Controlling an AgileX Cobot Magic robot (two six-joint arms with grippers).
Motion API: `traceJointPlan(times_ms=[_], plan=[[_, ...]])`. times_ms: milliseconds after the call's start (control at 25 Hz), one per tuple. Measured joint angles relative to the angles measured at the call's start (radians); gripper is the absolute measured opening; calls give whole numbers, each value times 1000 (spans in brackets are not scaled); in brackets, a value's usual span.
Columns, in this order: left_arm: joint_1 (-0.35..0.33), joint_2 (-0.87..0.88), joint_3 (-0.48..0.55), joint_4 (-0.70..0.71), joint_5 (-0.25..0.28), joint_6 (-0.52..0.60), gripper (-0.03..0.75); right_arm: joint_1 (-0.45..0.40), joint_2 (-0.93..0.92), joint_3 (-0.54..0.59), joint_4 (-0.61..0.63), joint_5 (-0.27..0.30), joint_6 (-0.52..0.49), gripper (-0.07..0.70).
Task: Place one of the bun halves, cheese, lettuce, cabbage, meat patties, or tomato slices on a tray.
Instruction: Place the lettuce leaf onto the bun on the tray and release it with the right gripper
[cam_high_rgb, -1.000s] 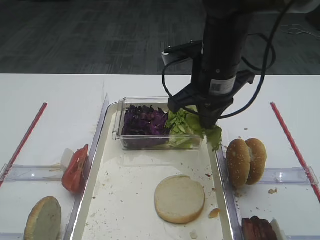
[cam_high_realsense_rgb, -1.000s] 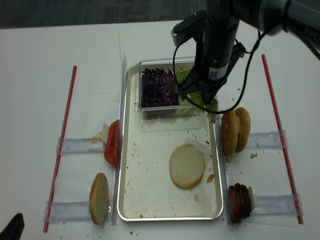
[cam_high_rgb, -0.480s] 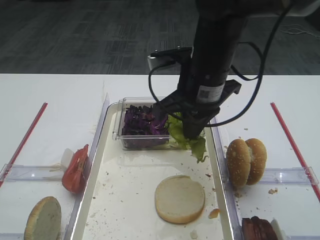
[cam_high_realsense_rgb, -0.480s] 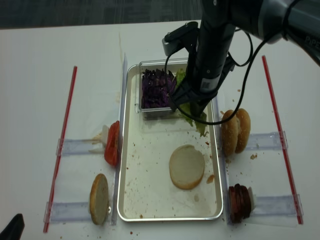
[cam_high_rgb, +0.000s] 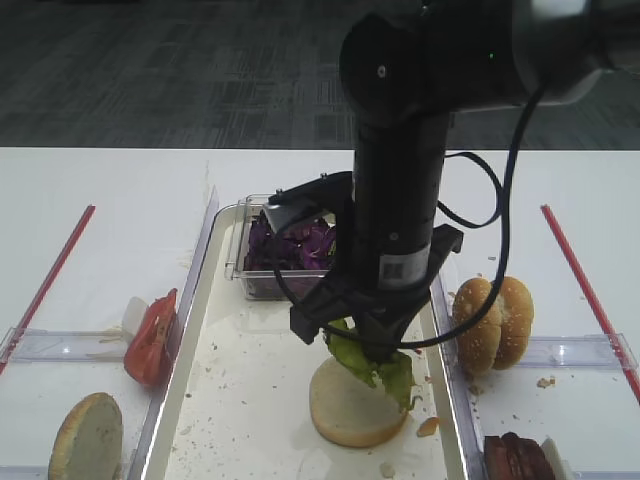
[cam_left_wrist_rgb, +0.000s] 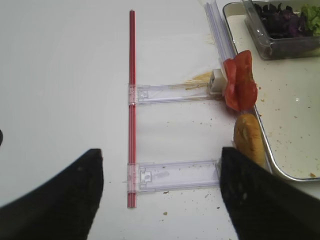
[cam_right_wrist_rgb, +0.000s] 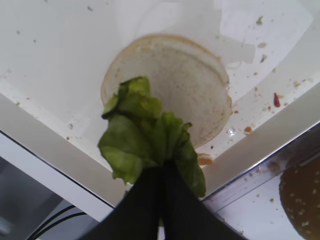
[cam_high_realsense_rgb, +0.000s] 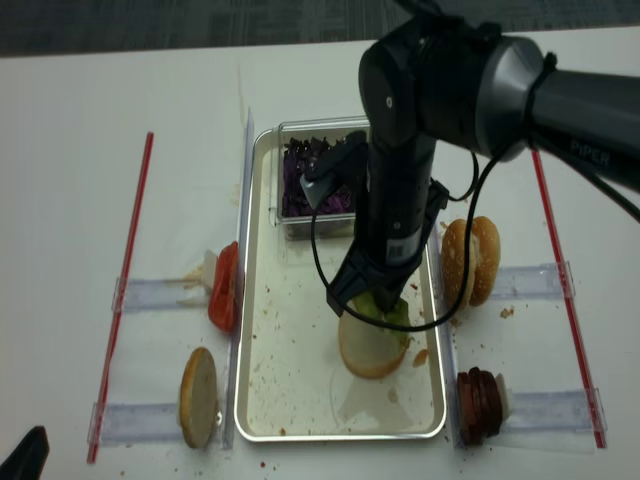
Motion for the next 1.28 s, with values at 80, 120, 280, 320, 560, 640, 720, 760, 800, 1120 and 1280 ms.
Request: traceJointPlan(times_ms=[80, 120, 280, 320, 560, 640, 720, 760, 800, 1120, 1280], plan=[[0, 0, 0, 0, 0, 0, 491, 0, 0, 21, 0, 0, 0, 40], [0, 0, 0, 0, 0, 0, 491, 0, 0, 28, 2, -2, 0, 40], [0, 0, 0, 0, 0, 0, 491, 0, 0, 38, 11, -11, -6, 40], [0, 0, 0, 0, 0, 0, 491, 0, 0, 38, 18, -16, -12, 39], [0, 0, 0, 0, 0, 0, 491, 0, 0, 40, 39, -70, -29, 39], [0, 0, 0, 0, 0, 0, 491, 2, 0, 40, 40, -81, -29, 39], [0, 0, 0, 0, 0, 0, 491, 2, 0, 40, 41, -91, -31, 39], [0, 0, 0, 0, 0, 0, 491, 2, 0, 40, 41, -93, -32, 39], [0, 0, 0, 0, 0, 0, 491, 2, 2, 40, 39, -93, -34, 39], [0, 0, 0, 0, 0, 0, 491, 2, 48, 40, 29, -97, -34, 39], [0, 0, 0, 0, 0, 0, 491, 2, 48, 40, 27, -105, -42, 46]])
